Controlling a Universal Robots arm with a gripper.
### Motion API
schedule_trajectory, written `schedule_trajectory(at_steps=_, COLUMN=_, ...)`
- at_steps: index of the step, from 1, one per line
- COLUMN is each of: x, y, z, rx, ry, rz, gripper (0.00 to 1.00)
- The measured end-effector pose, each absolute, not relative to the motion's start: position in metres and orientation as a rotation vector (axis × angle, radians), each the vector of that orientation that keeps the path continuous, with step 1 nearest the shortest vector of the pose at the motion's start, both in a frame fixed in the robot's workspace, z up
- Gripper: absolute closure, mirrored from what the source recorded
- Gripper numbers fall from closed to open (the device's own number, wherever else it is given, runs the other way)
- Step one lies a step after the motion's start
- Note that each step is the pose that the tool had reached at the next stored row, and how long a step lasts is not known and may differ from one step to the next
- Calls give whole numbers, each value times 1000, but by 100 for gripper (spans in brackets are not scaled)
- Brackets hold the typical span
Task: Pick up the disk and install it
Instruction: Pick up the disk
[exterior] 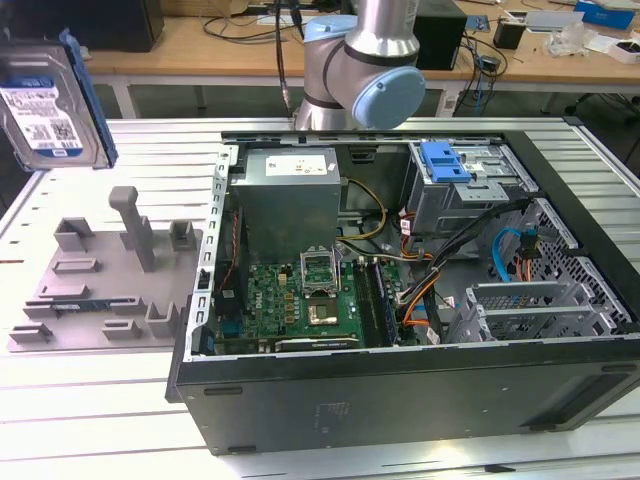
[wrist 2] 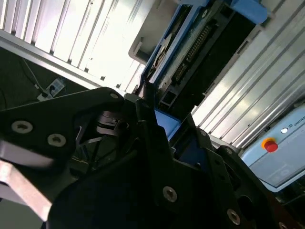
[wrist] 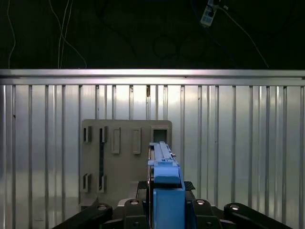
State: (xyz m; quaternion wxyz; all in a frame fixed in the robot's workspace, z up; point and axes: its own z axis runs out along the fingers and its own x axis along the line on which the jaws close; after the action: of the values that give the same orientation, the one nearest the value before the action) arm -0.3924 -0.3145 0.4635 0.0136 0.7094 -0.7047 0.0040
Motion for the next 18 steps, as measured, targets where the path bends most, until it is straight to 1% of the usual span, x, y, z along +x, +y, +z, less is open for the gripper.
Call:
schedule_trajectory(at_steps=1, x=-391, y=-317, z=481, rx=2211, ry=-2193, rz=13, gripper=64)
schedule_trajectory(at_steps=2, x=-390, y=-322, z=491, rx=2213, ry=-2192, rz=12, gripper=64)
schedule_trajectory(at_steps=8, x=-390, y=-324, z=491, rx=2213, ry=-2192, rz=12, gripper=64)
schedule_trajectory(at_steps=18, x=-378, y=-347, z=494, rx=2213, ry=-2193, rz=10, gripper=64)
